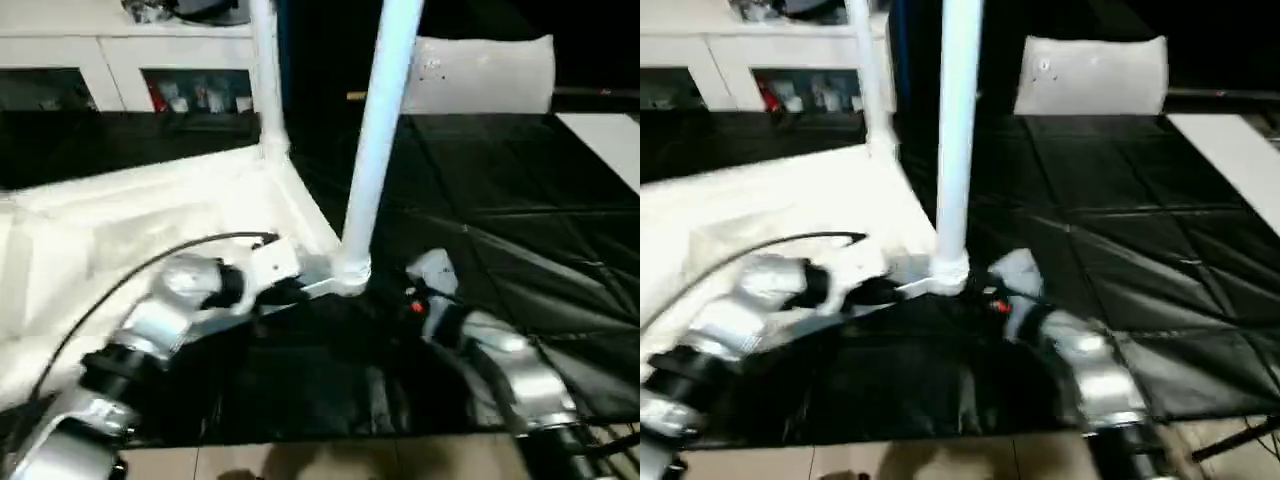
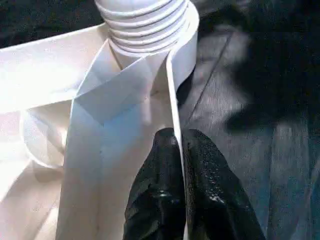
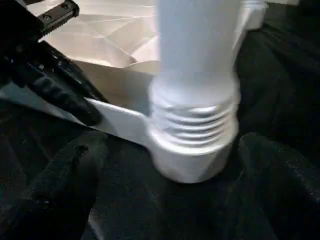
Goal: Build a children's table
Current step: Rotate leg to tighten
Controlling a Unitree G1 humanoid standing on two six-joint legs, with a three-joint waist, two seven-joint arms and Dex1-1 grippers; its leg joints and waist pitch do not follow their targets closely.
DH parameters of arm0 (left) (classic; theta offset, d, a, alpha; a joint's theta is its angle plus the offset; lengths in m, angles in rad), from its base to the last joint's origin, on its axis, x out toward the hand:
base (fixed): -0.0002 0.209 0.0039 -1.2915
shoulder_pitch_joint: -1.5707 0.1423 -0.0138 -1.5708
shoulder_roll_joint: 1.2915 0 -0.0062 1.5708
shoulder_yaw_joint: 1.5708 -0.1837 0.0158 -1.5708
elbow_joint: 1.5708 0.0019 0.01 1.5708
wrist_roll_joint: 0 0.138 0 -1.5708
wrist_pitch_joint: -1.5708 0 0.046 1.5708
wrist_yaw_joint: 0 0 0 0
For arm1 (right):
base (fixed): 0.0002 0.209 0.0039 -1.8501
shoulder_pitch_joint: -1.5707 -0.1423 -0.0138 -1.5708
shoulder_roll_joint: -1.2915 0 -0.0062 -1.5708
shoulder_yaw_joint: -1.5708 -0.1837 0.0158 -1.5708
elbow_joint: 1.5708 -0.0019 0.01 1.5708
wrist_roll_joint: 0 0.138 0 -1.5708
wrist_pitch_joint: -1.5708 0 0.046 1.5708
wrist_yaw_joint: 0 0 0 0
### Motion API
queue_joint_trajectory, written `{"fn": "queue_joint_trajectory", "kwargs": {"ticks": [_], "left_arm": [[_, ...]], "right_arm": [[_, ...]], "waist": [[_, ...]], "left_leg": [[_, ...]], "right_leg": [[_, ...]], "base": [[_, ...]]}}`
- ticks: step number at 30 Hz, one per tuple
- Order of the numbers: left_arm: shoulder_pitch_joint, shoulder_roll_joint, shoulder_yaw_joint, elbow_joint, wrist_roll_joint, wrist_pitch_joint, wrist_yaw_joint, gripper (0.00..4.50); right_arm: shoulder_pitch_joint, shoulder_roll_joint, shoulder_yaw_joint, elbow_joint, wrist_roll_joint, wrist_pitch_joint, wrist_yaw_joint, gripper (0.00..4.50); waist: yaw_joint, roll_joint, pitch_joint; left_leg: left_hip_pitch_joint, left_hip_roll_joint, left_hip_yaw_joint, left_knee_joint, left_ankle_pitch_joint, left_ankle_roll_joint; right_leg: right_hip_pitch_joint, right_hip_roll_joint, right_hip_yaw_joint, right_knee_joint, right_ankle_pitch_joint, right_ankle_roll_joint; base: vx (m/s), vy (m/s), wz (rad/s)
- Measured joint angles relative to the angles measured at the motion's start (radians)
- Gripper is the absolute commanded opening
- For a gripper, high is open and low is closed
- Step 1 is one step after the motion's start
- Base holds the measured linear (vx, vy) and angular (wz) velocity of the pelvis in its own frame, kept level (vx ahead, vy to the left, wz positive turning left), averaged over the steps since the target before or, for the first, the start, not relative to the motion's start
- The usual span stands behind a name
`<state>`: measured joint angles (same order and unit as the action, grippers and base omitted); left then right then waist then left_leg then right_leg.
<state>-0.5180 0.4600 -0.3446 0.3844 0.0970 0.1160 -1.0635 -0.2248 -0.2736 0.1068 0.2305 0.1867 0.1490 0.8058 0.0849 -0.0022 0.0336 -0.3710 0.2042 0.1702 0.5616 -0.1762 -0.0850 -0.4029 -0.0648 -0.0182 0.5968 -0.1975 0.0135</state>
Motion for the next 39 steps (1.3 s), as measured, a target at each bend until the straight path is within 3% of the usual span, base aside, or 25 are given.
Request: {"fn": "queue_joint_trajectory", "kwargs": {"ticks": [7,16,20,23,24,27,28,39], "left_arm": [[-0.041,0.054,-0.011,0.089,-0.038,-0.117,-0.175,0.0],[-0.073,0.079,-0.066,0.139,-0.043,-0.232,-0.328,0.0],[-0.078,0.067,-0.083,0.143,-0.042,-0.257,-0.35,0.0],[-0.082,0.063,-0.086,0.15,-0.041,-0.271,-0.358,0.0],[-0.083,0.063,-0.086,0.152,-0.041,-0.274,-0.36,0.0],[-0.088,0.061,-0.086,0.167,-0.041,-0.292,-0.364,0.0],[-0.089,0.059,-0.086,0.171,-0.041,-0.295,-0.364,0.0],[-0.091,0.059,-0.087,0.182,-0.041,-0.321,-0.381,0.0]], "right_arm": [[-0.035,-0.119,0.026,-0.03,0.056,0.018,0.236,4.48],[-0.106,-0.138,0.14,0.002,0.021,-0.014,0.373,4.48],[-0.131,-0.131,0.171,0.053,0.001,-0.044,0.398,4.48],[-0.135,-0.131,0.177,0.062,0.001,-0.044,0.42,4.48],[-0.135,-0.131,0.177,0.063,0.002,-0.044,0.427,4.21],[-0.149,-0.131,0.178,0.079,0.003,-0.043,0.447,4.21],[-0.161,-0.131,0.179,0.087,0.004,-0.043,0.455,3.96],[-0.175,-0.131,0.176,0.108,0.016,-0.043,0.479,3.1]], "waist": [[0.017,-0.002,-0.001],[0.044,-0.002,0.0],[0.06,-0.003,0.0],[0.063,-0.003,0.0],[0.063,-0.003,0.0],[0.063,-0.004,0.0],[0.063,-0.004,0.0],[0.066,-0.005,0.0]], "left_leg": [[-0.001,0.003,0.003,0.003,-0.003,0.002],[0.004,0.003,0.003,0.009,-0.002,-0.001],[0.004,0.003,0.004,0.011,-0.002,-0.001],[0.004,0.003,0.004,0.012,-0.002,-0.001],[0.004,0.003,0.004,0.012,-0.002,-0.001],[0.003,0.003,0.004,0.013,-0.002,-0.001],[0.003,0.003,0.004,0.013,-0.002,-0.001],[0.004,0.003,0.004,0.014,-0.002,0.0]], "right_leg": [[0.0,0.003,0.0,0.0,-0.002,-0.004],[0.003,0.0,0.001,0.011,-0.003,-0.004],[0.003,-0.002,0.001,0.013,-0.003,-0.004],[0.003,-0.002,0.001,0.014,-0.003,-0.004],[0.003,-0.002,0.001,0.014,-0.003,-0.004],[0.003,-0.002,0.001,0.014,-0.003,-0.004],[0.003,-0.002,0.001,0.015,-0.003,-0.004],[0.004,-0.003,0.001,0.015,-0.003,-0.003]], "base": [[0.0,0.0,0.0],[0.0,0.0,0.0],[0.0,0.0,0.0],[0.0,0.0,0.0],[0.0,0.0,0.0],[0.0,0.0,0.0],[0.0,0.0,0.0],[0.0,0.0,0.0]]}}
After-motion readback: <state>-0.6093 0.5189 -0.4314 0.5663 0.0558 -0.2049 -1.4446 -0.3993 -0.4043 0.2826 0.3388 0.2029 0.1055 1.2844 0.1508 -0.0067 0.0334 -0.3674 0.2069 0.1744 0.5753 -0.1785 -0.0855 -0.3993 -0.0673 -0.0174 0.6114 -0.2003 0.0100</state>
